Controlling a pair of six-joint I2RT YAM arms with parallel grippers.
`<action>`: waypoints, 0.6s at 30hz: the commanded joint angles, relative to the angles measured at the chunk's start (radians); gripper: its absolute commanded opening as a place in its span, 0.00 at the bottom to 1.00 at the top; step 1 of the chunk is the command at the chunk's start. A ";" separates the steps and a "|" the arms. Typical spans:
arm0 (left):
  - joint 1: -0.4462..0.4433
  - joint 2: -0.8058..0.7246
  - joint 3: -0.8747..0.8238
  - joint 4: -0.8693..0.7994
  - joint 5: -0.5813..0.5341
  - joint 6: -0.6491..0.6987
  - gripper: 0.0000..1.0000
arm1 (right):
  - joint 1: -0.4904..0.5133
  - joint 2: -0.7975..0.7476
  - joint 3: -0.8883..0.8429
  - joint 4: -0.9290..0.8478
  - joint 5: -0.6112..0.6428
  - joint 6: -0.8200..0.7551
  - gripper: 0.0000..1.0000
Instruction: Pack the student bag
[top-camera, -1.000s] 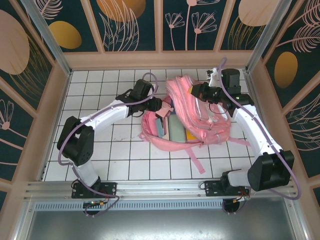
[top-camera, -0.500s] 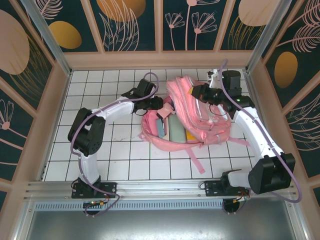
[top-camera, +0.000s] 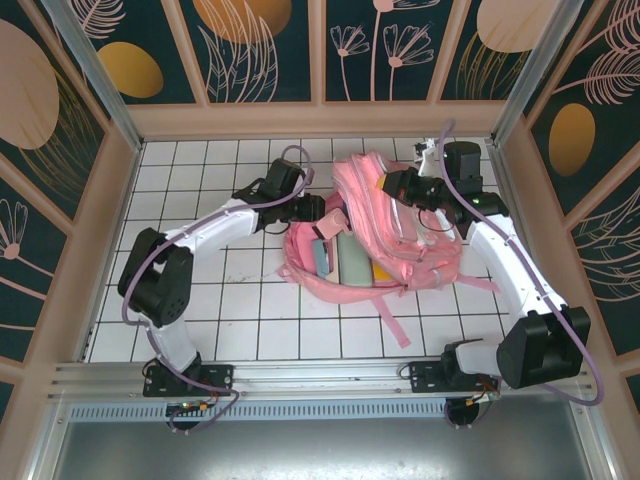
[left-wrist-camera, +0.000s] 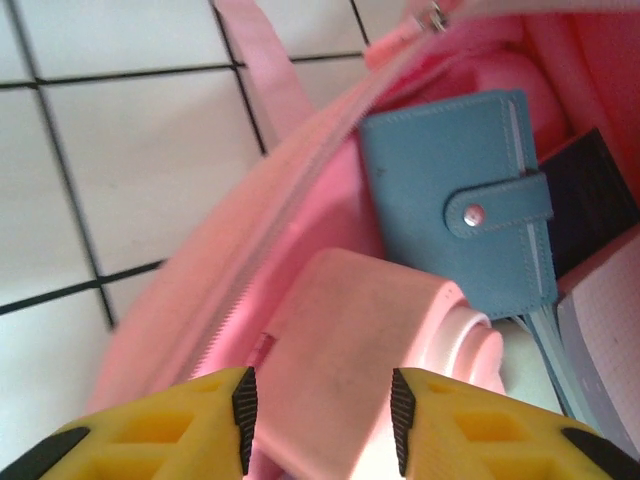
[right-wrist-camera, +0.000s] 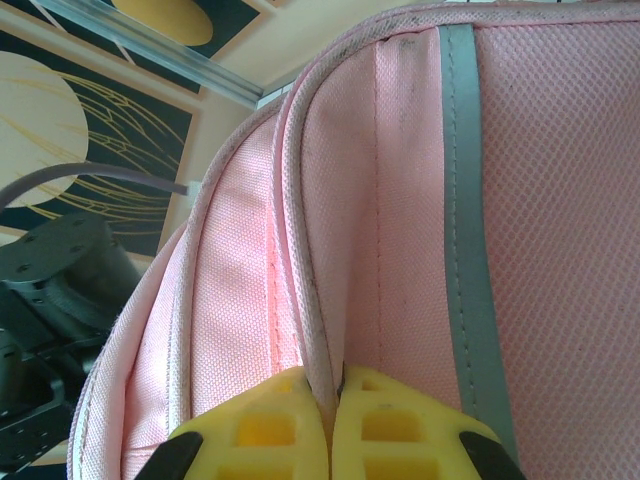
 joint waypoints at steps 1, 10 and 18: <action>0.025 -0.060 -0.044 -0.017 -0.159 0.019 0.47 | 0.006 -0.042 0.005 0.079 -0.032 -0.007 0.00; 0.046 0.108 -0.018 -0.111 -0.187 0.094 0.53 | 0.032 -0.051 -0.031 0.075 -0.024 -0.019 0.00; 0.046 0.152 -0.027 -0.079 -0.139 0.074 0.09 | 0.143 -0.024 -0.075 0.077 0.043 -0.028 0.00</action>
